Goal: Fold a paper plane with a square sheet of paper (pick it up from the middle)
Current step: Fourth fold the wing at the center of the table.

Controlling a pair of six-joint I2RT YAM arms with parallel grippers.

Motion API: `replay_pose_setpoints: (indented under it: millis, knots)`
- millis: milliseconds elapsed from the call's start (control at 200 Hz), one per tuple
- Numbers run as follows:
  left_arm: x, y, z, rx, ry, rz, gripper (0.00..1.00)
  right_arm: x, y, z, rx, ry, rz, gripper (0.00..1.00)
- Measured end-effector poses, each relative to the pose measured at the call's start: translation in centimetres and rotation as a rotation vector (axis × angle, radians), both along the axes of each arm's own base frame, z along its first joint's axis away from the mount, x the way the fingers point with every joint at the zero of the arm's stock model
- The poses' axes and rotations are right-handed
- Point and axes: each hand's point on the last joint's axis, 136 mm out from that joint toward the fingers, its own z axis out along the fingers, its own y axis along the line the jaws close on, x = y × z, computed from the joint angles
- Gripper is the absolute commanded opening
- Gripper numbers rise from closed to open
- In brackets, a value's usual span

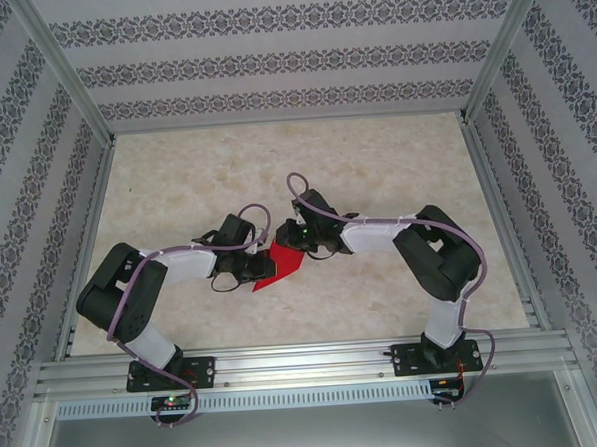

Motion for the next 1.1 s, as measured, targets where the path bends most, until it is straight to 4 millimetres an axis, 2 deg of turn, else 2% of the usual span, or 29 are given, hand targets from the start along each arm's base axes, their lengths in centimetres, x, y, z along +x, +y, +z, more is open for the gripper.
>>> replay_pose_setpoints:
  millis: [145, 310, 684, 944, 1099]
  knots:
    - [-0.1, 0.0, 0.0, -0.003, 0.004, -0.004, 0.02, -0.6, -1.9, -2.6, -0.041, 0.043, -0.042, 0.16]
    - [-0.2, -0.1, 0.0, -0.006, 0.006, -0.007, 0.02, 0.0, -2.6, -2.6, 0.002, 0.042, -0.06, 0.16]
    - [-0.8, -0.3, 0.1, -0.028, 0.028, -0.022, 0.02, 3.8, -7.0, -2.4, -0.022, 0.044, -0.159, 0.18]
    - [-1.4, -0.2, 0.1, -0.03, 0.053, -0.029, 0.05, 4.9, -9.1, -2.2, -0.111, 0.041, -0.176, 0.21]
    - [-1.9, -0.1, 1.2, -0.035, 0.056, -0.034, 0.07, 5.0, -9.7, -0.9, -0.12, 0.018, -0.176, 0.28]
